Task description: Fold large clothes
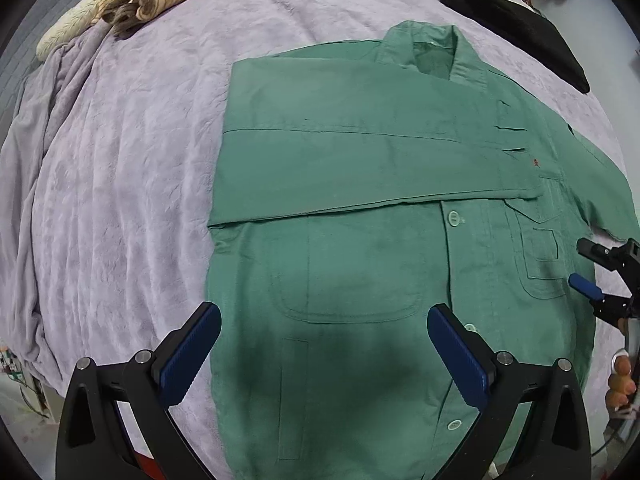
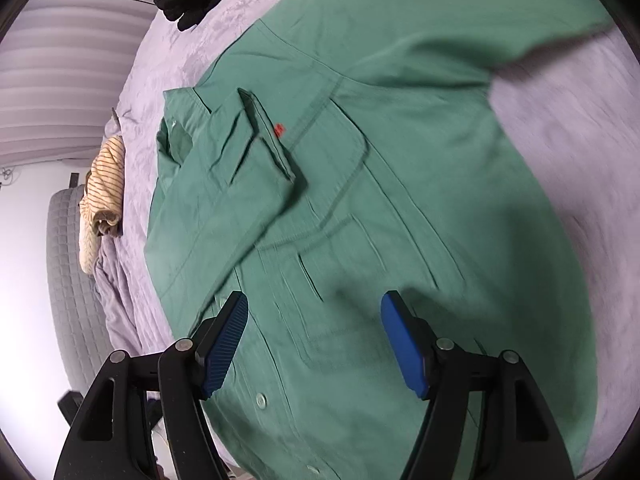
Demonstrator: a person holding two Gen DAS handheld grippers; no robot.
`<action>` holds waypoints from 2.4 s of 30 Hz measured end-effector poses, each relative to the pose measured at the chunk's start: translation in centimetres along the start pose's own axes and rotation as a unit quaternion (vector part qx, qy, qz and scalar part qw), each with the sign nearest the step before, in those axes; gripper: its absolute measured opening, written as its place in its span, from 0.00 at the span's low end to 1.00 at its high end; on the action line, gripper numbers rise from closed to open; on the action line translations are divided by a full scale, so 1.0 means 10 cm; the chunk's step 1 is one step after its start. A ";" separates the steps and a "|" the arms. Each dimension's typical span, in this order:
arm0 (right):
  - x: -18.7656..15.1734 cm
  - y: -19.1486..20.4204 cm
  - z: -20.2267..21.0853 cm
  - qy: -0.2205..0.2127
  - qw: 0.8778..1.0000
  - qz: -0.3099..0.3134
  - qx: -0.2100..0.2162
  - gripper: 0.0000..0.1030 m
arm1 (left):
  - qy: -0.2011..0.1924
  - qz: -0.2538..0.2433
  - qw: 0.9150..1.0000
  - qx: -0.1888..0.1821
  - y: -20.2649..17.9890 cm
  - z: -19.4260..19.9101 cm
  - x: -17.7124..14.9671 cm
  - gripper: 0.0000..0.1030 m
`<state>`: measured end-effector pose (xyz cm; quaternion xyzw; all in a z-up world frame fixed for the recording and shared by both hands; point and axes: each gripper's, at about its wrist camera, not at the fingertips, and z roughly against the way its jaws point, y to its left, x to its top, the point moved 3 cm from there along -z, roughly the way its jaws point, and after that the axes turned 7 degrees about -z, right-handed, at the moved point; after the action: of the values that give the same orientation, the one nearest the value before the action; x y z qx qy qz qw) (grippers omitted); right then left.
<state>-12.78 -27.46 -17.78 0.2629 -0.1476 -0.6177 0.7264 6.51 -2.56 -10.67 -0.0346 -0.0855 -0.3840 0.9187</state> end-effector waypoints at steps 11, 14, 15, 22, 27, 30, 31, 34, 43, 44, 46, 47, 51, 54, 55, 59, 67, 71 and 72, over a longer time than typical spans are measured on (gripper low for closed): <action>-0.13 -0.26 0.33 0.010 0.999 -0.005 0.033 0.79 | -0.005 -0.029 1.000 0.004 -0.62 0.13 0.10 1.00; -0.08 -0.30 0.42 0.009 0.999 -0.002 0.044 0.81 | -0.003 -0.035 0.999 0.003 -0.80 0.14 0.10 1.00; -0.07 -0.31 0.46 0.009 0.999 0.000 0.046 0.81 | -0.002 -0.037 0.999 0.002 -0.86 0.13 0.10 1.00; 0.12 -0.54 0.68 0.003 0.998 -0.005 0.055 0.82 | 0.013 -0.055 0.998 -0.006 -1.32 0.02 0.09 1.00; 0.24 -0.76 0.86 -0.011 0.998 -0.015 0.061 0.86 | 0.021 -0.071 0.997 -0.013 -1.64 -0.08 0.10 1.00; 0.31 -0.88 0.95 -0.021 0.998 -0.018 0.065 0.87 | 0.026 -0.081 0.996 -0.016 -1.82 -0.14 0.11 1.00; 0.34 -0.93 0.98 -0.023 0.997 -0.019 0.066 0.87 | 0.028 -0.085 0.996 -0.018 -1.88 -0.16 0.12 1.00; 0.40 -1.03 1.03 -0.028 0.997 -0.026 0.072 0.88 | 0.032 -0.095 0.995 -0.020 -2.02 -0.22 0.13 1.00; 0.65 -1.29 1.14 -0.049 0.994 -0.041 0.085 1.00 | 0.035 -0.117 0.992 -0.026 -2.33 -0.39 0.24 1.00; 0.72 -1.34 1.19 -0.057 0.994 -0.046 0.085 1.00 | 0.034 -0.119 0.992 -0.027 -2.35 -0.41 0.26 1.00; 0.89 -1.45 1.28 -0.077 0.992 -0.059 0.084 1.00 | 0.032 -0.122 0.992 -0.027 -2.41 -0.44 0.30 1.00; 0.99 -1.50 1.33 -0.087 0.990 -0.066 0.084 1.00 | 0.031 -0.122 0.992 -0.029 -2.44 -0.46 0.32 1.00; 1.36 -1.76 1.55 -0.132 0.982 -0.102 0.086 1.00 | 0.027 -0.124 0.991 -0.032 -2.53 -0.52 0.43 1.00; 1.65 -1.95 1.73 -0.175 0.972 -0.128 0.093 1.00 | 0.021 -0.125 0.991 -0.034 -2.62 -0.55 0.52 1.00; 1.74 -2.01 1.77 -0.185 0.968 -0.137 0.098 1.00 | 0.020 -0.126 0.991 -0.035 -2.67 -0.58 0.54 1.00; 2.03 -2.15 1.84 -0.210 0.955 -0.166 0.126 1.00 | 0.008 -0.135 0.990 -0.033 -2.83 -0.62 0.64 1.00; 2.32 -2.18 1.88 -0.241 0.930 -0.193 0.198 0.99 | -0.005 -0.144 0.989 -0.040 -2.97 -0.64 0.68 1.00; 2.39 -2.27 1.79 -0.225 0.920 -0.241 0.212 0.12 | -0.016 -0.136 0.990 -0.036 -2.80 -0.61 0.67 1.00; 2.40 -2.29 1.75 -0.218 0.918 -0.249 0.217 0.04 | -0.018 -0.134 0.990 -0.036 -2.70 -0.59 0.67 1.00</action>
<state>-36.34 -56.62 -19.02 0.3005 -0.3626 -0.7735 0.4241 -7.31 -26.98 -15.34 -0.0629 -0.0915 -0.5054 0.8557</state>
